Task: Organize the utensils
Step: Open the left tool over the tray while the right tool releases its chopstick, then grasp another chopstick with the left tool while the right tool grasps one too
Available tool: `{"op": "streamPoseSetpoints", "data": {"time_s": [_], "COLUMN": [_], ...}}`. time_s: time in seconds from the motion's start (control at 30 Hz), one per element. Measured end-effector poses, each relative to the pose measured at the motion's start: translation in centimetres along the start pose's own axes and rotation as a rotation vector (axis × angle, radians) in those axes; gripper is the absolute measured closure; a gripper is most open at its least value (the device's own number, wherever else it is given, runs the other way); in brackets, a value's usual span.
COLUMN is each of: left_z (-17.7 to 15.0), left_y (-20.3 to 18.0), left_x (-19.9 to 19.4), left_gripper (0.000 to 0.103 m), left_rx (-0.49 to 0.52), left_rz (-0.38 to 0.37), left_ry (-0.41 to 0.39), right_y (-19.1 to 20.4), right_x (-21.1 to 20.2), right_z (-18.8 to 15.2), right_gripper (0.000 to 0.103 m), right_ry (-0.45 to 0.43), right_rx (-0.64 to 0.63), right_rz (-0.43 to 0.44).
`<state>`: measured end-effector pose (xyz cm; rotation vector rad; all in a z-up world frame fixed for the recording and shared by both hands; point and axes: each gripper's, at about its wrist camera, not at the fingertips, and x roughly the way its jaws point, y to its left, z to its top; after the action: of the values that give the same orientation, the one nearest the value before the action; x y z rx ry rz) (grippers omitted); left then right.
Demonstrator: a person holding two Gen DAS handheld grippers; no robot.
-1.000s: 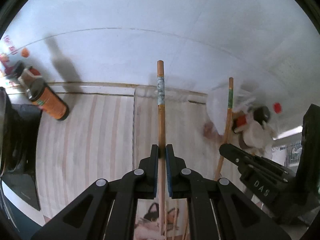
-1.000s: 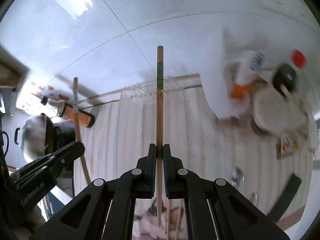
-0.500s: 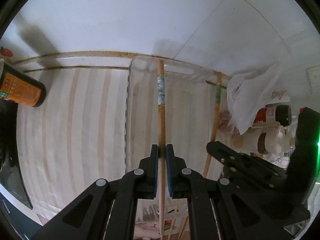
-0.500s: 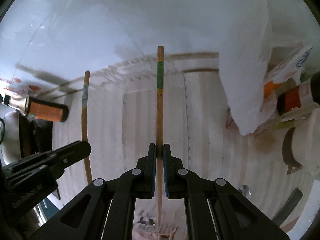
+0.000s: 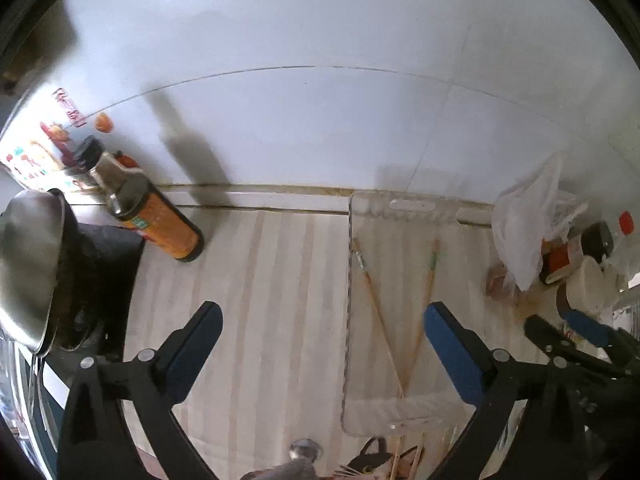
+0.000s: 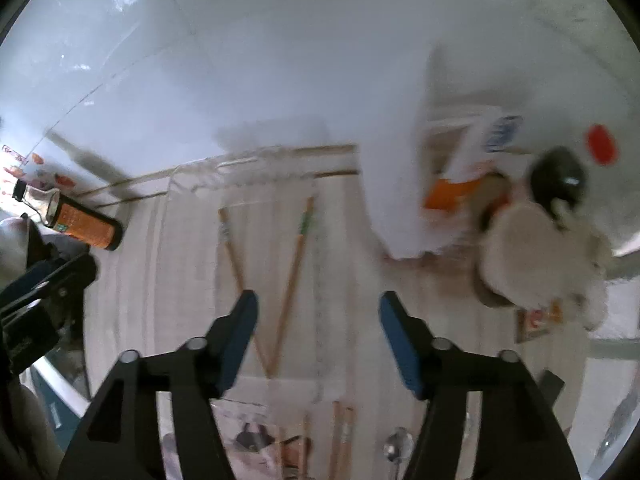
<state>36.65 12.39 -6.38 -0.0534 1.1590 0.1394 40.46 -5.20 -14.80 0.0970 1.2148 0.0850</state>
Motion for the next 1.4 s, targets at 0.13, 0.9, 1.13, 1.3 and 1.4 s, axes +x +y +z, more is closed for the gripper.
{"op": "streamPoseSetpoints", "data": {"time_s": [0.13, 0.9, 1.13, 1.3, 1.4], "left_z": [-2.8, -23.2, -23.4, -23.4, -23.1], "left_y": [-0.2, -7.4, -5.4, -5.2, -5.3], "left_x": [-1.4, 10.4, 9.9, 9.7, 9.8], "left_gripper": [0.000, 0.083, 0.098, 0.098, 0.098], "left_rx": [0.030, 0.174, 0.155, 0.146, 0.138], "left_rz": [0.045, -0.069, -0.059, -0.059, -0.059], "left_ry": [-0.046, 0.352, 0.349, 0.346, 0.345], "right_y": [-1.1, -10.0, -7.0, -5.9, -6.5], "right_x": [-2.3, 6.6, 8.7, 9.0, 8.6], "right_z": [-3.4, -23.4, -24.0, -24.6, -25.9], "right_gripper": [0.017, 0.075, 0.076, 0.096, 0.097], "right_ry": [-0.110, 0.260, 0.274, 0.268, 0.296], "right_rx": [0.014, 0.202, 0.143, 0.090, 0.076], "right_rz": [-0.039, 0.128, 0.129, 0.039, -0.016]}}
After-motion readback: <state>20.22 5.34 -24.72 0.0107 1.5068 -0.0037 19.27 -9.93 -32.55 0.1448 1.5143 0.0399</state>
